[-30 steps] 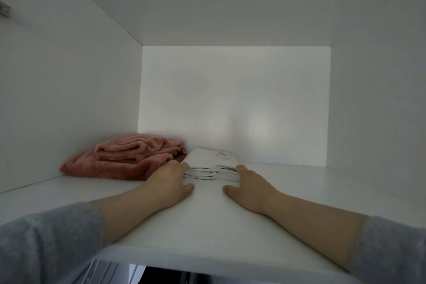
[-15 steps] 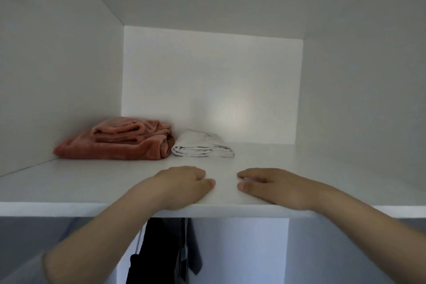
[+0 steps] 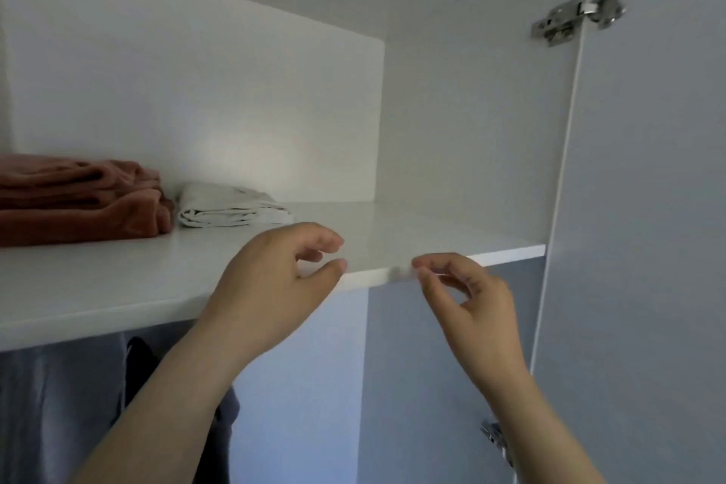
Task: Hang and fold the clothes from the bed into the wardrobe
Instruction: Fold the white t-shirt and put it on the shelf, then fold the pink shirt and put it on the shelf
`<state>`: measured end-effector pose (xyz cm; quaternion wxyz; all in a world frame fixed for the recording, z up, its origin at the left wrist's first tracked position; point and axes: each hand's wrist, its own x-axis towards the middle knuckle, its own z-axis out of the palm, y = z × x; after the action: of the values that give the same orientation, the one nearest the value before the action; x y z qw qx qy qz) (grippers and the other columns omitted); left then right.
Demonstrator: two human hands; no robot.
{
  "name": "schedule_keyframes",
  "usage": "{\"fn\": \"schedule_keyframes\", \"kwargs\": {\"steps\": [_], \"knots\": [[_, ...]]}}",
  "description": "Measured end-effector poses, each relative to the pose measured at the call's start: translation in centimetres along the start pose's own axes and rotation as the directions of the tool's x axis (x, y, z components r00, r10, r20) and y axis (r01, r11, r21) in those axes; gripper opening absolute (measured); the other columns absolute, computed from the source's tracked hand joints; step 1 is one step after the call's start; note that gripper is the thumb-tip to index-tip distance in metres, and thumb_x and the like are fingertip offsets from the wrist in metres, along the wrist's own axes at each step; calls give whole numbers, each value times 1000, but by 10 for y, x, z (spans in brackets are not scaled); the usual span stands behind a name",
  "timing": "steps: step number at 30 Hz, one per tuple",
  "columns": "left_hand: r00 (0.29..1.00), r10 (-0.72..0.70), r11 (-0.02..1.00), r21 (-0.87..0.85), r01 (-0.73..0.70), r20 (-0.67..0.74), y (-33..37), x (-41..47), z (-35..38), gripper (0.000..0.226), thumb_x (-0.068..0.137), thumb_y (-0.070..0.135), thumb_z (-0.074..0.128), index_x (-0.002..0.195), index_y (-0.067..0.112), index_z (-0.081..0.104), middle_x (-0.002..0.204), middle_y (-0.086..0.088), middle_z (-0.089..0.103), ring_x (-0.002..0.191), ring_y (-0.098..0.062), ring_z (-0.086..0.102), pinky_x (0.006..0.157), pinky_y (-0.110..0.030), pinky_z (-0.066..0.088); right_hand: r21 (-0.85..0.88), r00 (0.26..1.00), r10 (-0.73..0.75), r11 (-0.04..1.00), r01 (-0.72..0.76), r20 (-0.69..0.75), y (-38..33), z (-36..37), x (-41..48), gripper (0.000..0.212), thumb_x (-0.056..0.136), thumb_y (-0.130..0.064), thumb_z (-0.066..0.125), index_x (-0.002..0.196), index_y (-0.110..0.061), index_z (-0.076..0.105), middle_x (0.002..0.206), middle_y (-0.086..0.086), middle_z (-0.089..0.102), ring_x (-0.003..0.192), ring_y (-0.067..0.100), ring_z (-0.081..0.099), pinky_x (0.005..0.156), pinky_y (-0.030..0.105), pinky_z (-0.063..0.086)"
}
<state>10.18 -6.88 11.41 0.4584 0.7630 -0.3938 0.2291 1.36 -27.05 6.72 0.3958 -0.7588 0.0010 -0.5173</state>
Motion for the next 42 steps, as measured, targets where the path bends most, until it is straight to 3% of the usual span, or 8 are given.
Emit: {"fn": "schedule_keyframes", "kwargs": {"steps": [4, 8, 13, 18, 22, 33, 37, 42], "knots": [[1000, -2, 945, -328, 0, -5, 38, -25, 38, 10, 87, 20, 69, 87, 29, 72, 88, 21, 71, 85, 5, 65, 72, -7, 47, 85, 987, 102, 992, -92, -120, -3, -57, -29, 16, 91, -12, 65, 89, -24, 74, 91, -10, 75, 91, 7, 70, 84, 18, 52], [982, -82, 807, -567, 165, 169, 77, -62, 97, 7, 85, 22, 71, 91, 26, 74, 93, 11, 73, 87, -1, 68, 76, -10, 50, 96, 946, 201, 979, -182, -255, -2, -129, -75, 16, 93, -8, 61, 91, -20, 73, 91, -5, 76, 88, 12, 71, 80, 18, 54], [918, -61, 656, -678, 333, 391, 129, -121, 176, 11, 86, 18, 69, 96, 23, 72, 97, 3, 74, 92, -7, 69, 76, -8, 49, 67, 870, 307, 950, -306, -385, -4, -216, -137, 17, 93, -4, 59, 95, -16, 71, 91, -2, 76, 85, 10, 70, 79, 18, 54], [855, 58, 602, -701, 382, 516, 186, -168, 244, 14, 88, 9, 66, 96, 19, 71, 94, 5, 75, 92, -9, 69, 82, -17, 52, 8, 790, 381, 902, -431, -480, -9, -291, -194, 16, 92, -7, 60, 97, -17, 72, 92, -4, 76, 86, 10, 71, 80, 19, 55], [778, 154, 559, -703, 439, 609, 217, -201, 284, 14, 88, 7, 66, 96, 17, 72, 96, 7, 75, 93, -6, 69, 79, -10, 48, -1, 711, 416, 863, -505, -566, -13, -340, -236, 18, 91, -3, 60, 96, -16, 72, 91, -1, 76, 84, 11, 70, 75, 16, 54], [451, 452, 549, -639, 539, 769, 258, -234, 364, 15, 89, 13, 66, 98, 24, 70, 97, 4, 74, 94, -8, 68, 83, -18, 52, -2, 453, 469, 693, -721, -759, -17, -385, -301, 19, 90, -3, 62, 101, -15, 71, 93, -1, 76, 89, 14, 71, 78, 16, 55], [279, 564, 564, -609, 558, 777, 257, -235, 386, 15, 89, 12, 66, 98, 22, 70, 97, 5, 74, 92, -8, 68, 83, -18, 52, 21, 329, 422, 640, -768, -845, -14, -372, -315, 19, 90, -1, 62, 100, -14, 72, 93, 3, 76, 87, 18, 69, 77, 19, 54], [150, 652, 554, -602, 576, 743, 265, -251, 408, 13, 88, 12, 66, 97, 21, 70, 95, 7, 73, 88, -6, 67, 78, -14, 50, 7, 223, 334, 568, -823, -916, -19, -361, -333, 18, 89, -3, 64, 96, -17, 72, 90, 4, 76, 83, 16, 70, 75, 19, 55]]}}
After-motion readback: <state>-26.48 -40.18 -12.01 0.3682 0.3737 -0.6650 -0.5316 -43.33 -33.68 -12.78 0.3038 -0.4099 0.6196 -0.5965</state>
